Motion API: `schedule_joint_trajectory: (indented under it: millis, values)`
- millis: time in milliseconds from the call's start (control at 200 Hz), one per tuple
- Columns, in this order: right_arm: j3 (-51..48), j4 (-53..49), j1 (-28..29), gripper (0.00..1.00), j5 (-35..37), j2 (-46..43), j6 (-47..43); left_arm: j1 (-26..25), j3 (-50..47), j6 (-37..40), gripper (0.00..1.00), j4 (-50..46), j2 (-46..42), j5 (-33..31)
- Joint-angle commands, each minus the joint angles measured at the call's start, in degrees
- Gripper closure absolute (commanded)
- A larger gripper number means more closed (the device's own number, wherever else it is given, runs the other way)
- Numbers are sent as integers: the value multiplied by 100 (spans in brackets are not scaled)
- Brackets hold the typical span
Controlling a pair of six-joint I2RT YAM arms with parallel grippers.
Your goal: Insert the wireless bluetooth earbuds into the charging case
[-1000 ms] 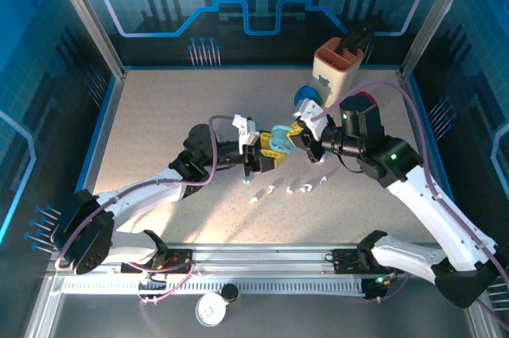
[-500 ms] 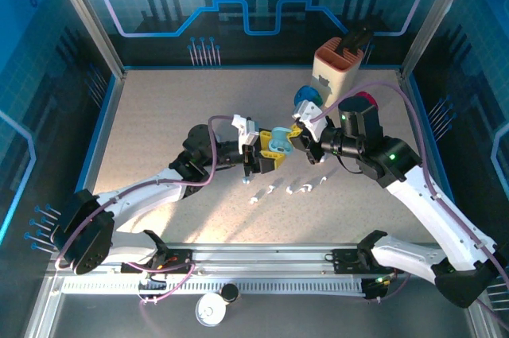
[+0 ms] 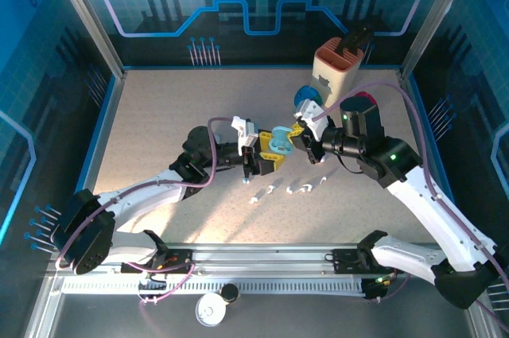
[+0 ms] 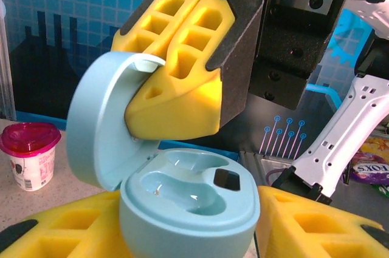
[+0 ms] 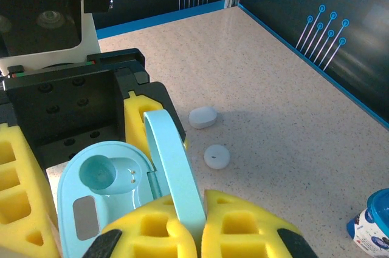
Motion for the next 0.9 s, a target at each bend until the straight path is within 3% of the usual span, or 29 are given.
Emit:
schedule_joint_trajectory:
  millis: [0, 280, 785, 895]
  values:
    - [-31, 69, -55, 100, -150, -39, 18, -13, 8, 45, 48, 161, 12, 48]
    - [-49, 96, -58, 100, -113, 0, -40, -16, 56, 49, 52, 97, 39, 83]
    - [-50, 68, -57, 100, -42, 3, -93, -12, 134, 84, 43, 67, 82, 109]
    - [-50, 83, -61, 100, -48, 0, -92, -11, 135, 72, 51, 60, 91, 142]
